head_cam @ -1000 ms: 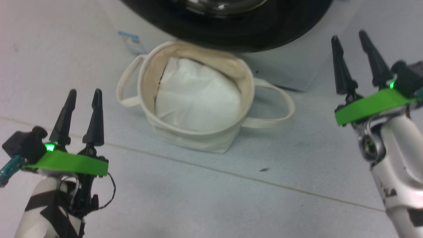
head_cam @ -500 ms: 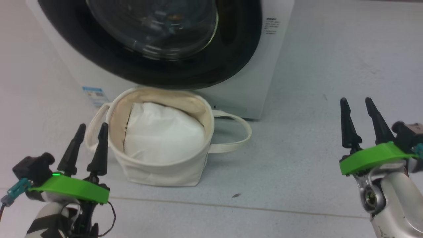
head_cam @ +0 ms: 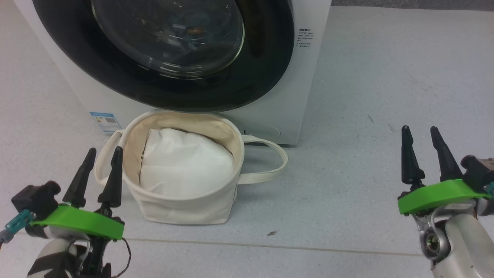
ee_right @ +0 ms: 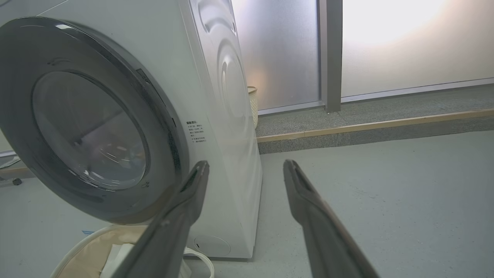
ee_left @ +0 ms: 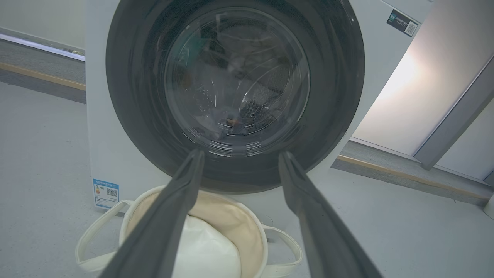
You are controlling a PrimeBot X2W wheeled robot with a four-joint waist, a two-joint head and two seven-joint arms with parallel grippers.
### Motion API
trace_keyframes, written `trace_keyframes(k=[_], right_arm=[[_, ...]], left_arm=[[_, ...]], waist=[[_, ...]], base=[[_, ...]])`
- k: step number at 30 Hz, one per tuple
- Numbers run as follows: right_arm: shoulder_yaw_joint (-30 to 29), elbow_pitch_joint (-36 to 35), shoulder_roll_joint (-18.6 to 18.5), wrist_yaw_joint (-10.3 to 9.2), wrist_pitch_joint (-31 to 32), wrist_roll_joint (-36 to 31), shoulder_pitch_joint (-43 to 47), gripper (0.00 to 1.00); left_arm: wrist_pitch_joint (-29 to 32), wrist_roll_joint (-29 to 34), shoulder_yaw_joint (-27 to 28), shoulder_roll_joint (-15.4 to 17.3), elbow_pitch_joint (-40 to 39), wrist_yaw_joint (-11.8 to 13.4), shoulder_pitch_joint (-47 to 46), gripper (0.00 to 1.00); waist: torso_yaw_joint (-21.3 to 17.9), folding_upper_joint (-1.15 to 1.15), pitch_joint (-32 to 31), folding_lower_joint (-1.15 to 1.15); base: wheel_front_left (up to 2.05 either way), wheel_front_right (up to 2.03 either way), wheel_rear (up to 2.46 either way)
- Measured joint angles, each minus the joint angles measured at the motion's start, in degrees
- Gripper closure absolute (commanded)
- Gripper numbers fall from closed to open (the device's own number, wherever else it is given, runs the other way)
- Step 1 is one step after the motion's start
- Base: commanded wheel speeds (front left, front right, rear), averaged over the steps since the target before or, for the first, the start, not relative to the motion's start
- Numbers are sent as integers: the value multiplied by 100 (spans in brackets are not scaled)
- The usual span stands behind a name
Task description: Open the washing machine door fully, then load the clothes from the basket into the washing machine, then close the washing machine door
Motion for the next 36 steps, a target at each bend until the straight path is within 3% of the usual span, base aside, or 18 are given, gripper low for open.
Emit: trace_keyframes(k=[25, 26, 36], right_arm=[[48, -5, 41, 0, 0, -44, -1, 0], [49, -5, 47, 0, 0, -44, -1, 100], [71, 426, 229, 0, 68, 215, 464, 100]], left_arm=[[0, 102, 49, -44, 74, 0, -1, 0], [0, 102, 46, -44, 74, 0, -1, 100], [101, -118, -37, -312, 437, 9, 479, 100]], waist=[[45, 0, 21, 0], [47, 0, 21, 0], [38, 0, -11, 8]], base=[[0, 0, 0], [0, 0, 0], [0, 0, 0]])
